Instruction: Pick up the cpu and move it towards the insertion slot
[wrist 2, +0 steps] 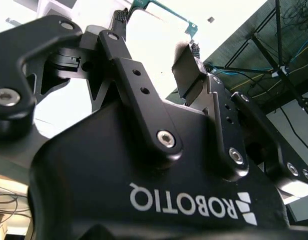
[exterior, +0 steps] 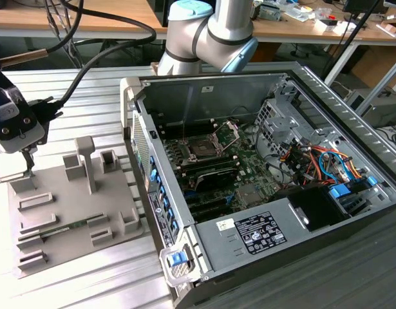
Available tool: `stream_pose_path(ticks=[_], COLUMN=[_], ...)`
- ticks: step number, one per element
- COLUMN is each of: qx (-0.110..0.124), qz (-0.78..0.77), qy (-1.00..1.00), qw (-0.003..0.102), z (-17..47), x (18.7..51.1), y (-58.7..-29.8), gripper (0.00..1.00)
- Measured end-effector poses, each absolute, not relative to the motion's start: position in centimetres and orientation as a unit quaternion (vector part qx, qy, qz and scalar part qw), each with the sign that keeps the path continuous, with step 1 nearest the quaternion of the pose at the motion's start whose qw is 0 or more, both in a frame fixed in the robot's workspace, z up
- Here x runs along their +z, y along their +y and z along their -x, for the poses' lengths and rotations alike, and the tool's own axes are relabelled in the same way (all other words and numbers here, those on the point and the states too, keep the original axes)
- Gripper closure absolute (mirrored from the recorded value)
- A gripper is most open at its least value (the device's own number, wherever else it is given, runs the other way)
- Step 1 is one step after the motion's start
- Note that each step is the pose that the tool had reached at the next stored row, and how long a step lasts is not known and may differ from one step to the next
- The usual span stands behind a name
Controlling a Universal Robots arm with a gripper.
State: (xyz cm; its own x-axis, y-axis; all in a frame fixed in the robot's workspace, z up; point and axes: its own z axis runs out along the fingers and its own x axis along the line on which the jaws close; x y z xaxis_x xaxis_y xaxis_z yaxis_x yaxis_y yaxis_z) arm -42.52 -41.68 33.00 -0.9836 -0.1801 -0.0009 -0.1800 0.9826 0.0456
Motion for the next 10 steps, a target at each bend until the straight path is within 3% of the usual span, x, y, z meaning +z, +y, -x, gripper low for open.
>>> stream_pose_path(ticks=[10], qx=[-0.023], qz=[-0.090], qy=[-0.996], qw=[0.002], z=[42.52], x=[33.54], y=[-41.68], gripper=[0.45])
